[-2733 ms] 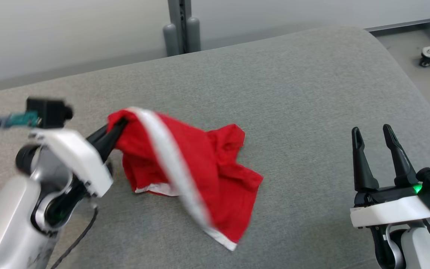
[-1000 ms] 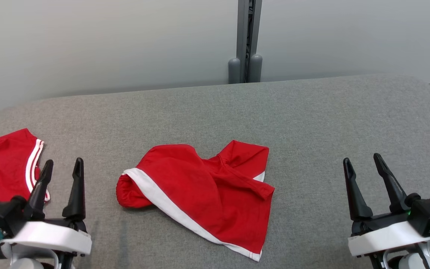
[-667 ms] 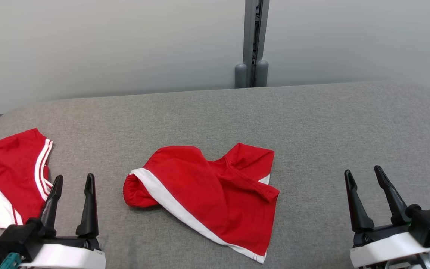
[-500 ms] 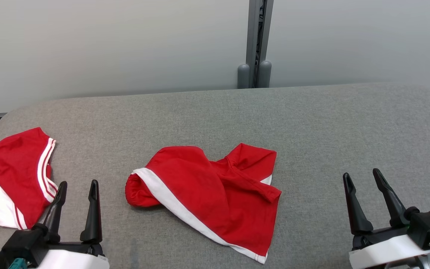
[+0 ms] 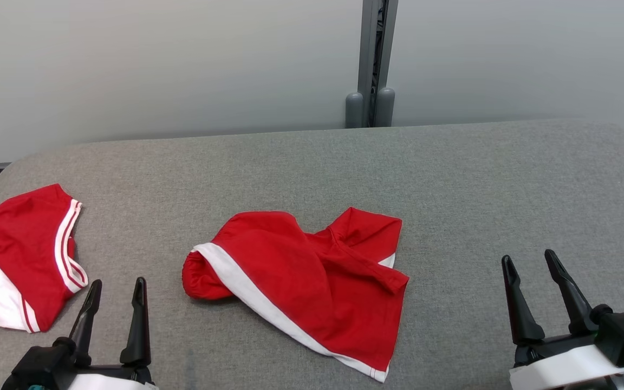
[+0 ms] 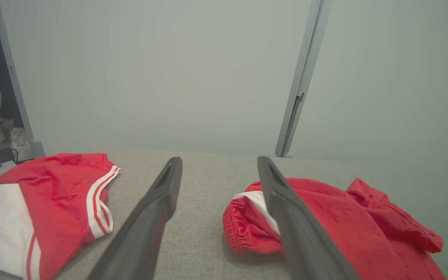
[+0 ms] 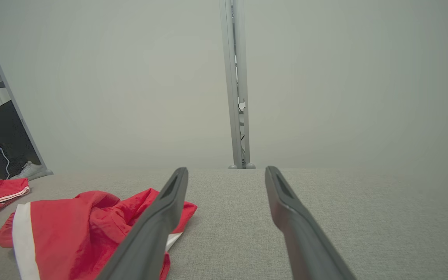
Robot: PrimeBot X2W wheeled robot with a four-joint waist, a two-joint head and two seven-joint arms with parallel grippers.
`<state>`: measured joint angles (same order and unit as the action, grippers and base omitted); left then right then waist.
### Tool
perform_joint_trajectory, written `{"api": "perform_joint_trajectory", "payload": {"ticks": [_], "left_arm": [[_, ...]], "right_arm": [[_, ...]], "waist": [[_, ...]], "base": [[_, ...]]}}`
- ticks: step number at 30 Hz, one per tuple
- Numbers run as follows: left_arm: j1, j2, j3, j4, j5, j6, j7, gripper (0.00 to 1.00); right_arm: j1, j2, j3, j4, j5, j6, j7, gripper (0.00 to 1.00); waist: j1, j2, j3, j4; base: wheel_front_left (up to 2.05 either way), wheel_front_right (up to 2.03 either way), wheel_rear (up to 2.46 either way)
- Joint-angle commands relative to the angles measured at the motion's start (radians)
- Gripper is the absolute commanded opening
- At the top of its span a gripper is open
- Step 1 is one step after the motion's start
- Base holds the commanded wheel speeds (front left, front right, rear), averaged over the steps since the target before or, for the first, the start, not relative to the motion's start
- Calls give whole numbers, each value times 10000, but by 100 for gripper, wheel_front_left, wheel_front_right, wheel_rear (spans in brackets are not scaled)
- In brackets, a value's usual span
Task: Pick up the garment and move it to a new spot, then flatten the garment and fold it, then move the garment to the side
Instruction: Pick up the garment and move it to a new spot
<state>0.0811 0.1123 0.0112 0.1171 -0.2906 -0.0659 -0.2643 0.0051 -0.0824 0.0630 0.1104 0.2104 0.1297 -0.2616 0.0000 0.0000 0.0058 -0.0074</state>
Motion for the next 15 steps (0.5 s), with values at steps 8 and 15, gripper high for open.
{"api": "perform_joint_trajectory", "payload": {"ticks": [8,15], "left_arm": [[-193,-212,377,232,343,-322,-13,100],[-232,-340,532,329,436,-459,-13,100]], "right_arm": [[-60,-28,-8,-7,-39,20,-41,100],[-96,-24,-18,23,-52,20,-41,100]], "waist": [[0,0,23,-22],[0,0,19,-51]], "base": [[0,0,0],[0,0,0]]}}
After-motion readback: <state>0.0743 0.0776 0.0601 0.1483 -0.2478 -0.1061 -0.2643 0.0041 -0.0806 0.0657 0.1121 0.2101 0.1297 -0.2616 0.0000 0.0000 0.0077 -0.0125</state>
